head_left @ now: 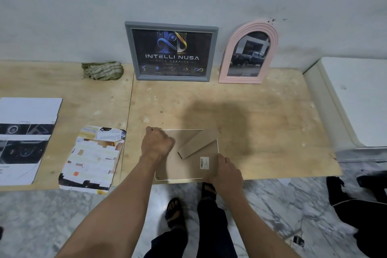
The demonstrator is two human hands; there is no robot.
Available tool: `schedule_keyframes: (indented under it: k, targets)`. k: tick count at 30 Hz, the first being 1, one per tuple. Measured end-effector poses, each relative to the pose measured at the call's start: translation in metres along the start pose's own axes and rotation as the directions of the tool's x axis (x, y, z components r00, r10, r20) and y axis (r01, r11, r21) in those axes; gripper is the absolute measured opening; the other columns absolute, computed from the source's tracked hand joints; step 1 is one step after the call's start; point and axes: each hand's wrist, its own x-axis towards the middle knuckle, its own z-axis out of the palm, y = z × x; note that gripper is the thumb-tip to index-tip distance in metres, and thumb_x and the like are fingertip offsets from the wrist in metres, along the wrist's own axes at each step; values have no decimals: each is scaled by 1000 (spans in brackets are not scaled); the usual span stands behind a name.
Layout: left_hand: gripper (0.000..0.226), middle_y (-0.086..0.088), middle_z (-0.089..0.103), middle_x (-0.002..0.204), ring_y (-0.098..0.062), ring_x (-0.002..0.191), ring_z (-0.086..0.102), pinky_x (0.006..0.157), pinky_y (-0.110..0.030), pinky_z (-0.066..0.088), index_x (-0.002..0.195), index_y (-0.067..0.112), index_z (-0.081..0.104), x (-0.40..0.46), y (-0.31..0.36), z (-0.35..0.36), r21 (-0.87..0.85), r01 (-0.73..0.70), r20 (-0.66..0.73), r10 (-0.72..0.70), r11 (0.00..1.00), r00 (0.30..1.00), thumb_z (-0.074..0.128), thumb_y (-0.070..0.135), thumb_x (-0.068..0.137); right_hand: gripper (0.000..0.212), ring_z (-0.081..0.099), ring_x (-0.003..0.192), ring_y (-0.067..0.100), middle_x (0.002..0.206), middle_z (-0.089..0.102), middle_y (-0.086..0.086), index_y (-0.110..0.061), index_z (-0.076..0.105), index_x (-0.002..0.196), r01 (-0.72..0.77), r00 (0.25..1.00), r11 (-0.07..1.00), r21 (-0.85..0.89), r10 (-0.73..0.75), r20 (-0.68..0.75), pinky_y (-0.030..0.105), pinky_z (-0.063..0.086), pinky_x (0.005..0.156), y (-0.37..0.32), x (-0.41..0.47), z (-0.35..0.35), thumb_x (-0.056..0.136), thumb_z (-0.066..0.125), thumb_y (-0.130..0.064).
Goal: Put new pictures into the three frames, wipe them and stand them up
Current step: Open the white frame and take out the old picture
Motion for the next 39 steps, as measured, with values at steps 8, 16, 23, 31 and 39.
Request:
schedule_keyframes:
  k: [8,16,23,31,39]
  targets:
    - [70,-20,53,136,-36,126,53,103,-35,41,128,-1,58,-4,15,-19,5,128,15,-128,992,992,37,39,74,77,51,112,22,124,50,-3,-22,32,137,2,1000,999,-51,-2,-3,37,42,87,-3,1,0,76,72,-45]
    - [44,-21,56,137,-37,128,51,101,-33,40,128,-4,56,-5,13,-21,16,173,23,-174,985,985,48,24,95,60,50,115,24,127,49,0,-20,33,139,-7,1000,997,-73,9,29,39,41,88,-6,3,-6,84,58,-23]
    - [62,-19,68,115,-37,105,64,87,-34,50,103,4,67,-17,-3,-31,-259,206,47,-201,944,979,44,41,59,60,50,115,24,127,49,1,-19,34,137,-8,999,997,-74,10,31,38,42,86,-9,1,-8,84,62,-25]
    - [61,-8,64,130,-29,123,56,105,-31,44,133,19,62,-19,-17,-27,-291,191,112,-165,937,980,66,35,74,57,53,110,25,124,49,2,-17,36,134,-8,1000,999,-52,10,28,37,45,84,-10,1,-7,83,61,-21]
    - [9,-4,68,84,-30,91,62,76,-29,44,67,15,65,-17,-40,-16,-396,192,43,-190,898,981,70,21,70,60,53,112,25,125,49,3,-17,37,135,-20,999,999,-48,23,50,38,45,86,-12,2,-7,83,64,-28]
